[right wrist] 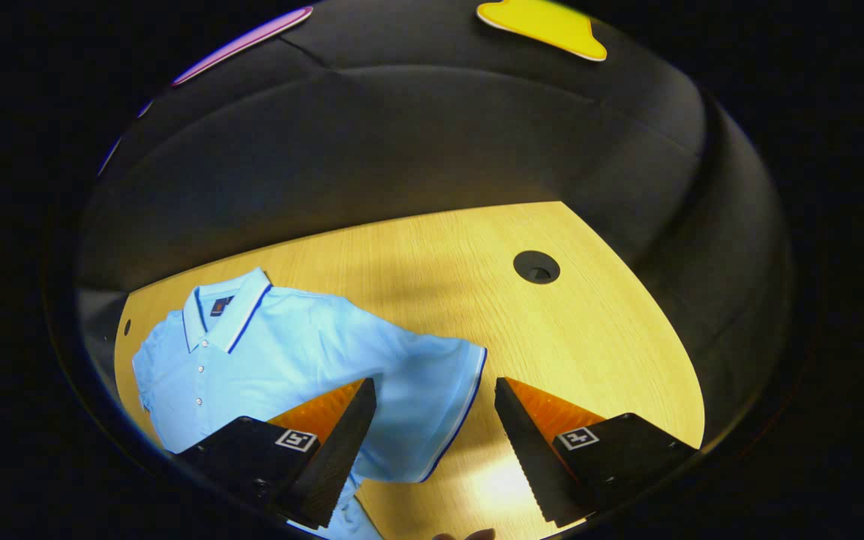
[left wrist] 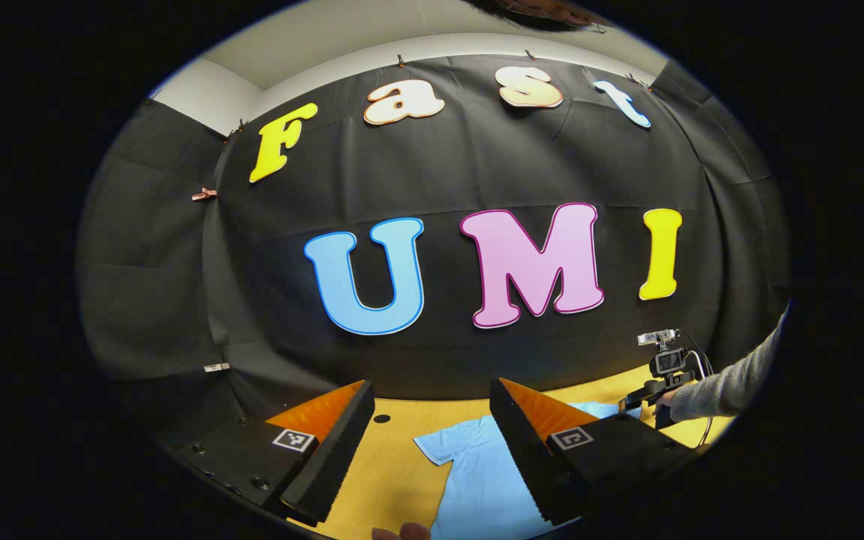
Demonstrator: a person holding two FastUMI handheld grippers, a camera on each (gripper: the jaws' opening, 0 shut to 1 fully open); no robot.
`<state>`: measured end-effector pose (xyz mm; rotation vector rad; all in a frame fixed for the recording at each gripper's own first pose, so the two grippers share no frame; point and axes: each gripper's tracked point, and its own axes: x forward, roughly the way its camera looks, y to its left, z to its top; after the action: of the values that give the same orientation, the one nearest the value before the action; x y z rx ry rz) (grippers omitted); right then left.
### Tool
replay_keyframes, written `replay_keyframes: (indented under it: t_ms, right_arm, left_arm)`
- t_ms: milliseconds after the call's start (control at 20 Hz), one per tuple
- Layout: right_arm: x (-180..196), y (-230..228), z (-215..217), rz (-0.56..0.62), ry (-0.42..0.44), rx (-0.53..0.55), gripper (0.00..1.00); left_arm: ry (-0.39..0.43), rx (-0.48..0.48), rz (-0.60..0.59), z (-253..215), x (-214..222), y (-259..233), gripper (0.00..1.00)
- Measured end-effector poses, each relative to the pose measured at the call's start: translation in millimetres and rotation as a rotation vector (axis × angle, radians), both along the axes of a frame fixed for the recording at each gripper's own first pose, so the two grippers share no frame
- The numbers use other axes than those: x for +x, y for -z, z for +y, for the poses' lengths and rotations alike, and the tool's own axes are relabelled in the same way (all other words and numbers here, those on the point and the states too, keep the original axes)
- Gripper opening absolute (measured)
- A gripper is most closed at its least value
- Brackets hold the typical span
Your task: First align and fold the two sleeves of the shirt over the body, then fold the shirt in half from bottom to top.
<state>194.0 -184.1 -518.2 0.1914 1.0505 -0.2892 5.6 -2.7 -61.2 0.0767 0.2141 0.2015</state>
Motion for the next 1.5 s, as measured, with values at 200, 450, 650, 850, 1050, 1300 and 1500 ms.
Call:
replay_keyframes:
  t_ms: [200,450,650,850,1050,1300,1500]
  right_arm:
    - [-4.8,11.9,-3.0,0.038,0.015,-0.004,0.99]
    - [-7.8,18.6,-0.8,0.058,0.031,0.013,0.82]
    - [-6.1,18.7,0.2,0.064,0.042,0.019,0.46]
    - [-5.9,16.9,8.1,0.08,0.034,0.021,0.08]
    - [2.6,5.0,13.0,0.041,0.03,0.018,0.05]
    - [34.4,-39.4,61.1,-0.081,-0.07,0.032,0.05]
    - [48.4,-66.2,145.8,-0.137,-0.211,0.086,0.05]
  left_arm:
    - [-0.022,-0.001,0.013,2.6,-2.5,4.2,0.98]
    - [-0.029,0.004,0.013,3.3,-5.1,4.0,0.98]
    - [-0.04,0.001,0.02,8.2,-9.5,6.5,0.98]
    - [-0.05,-0.006,0.03,14.9,-14.4,9.9,0.98]
    - [-0.055,0.001,0.027,22.4,-20.6,6.9,0.98]
    - [-0.069,-0.007,0.016,34.7,-28.8,3.2,0.98]
    - [-0.09,-0.011,0.012,48.1,-37.9,1.2,0.98]
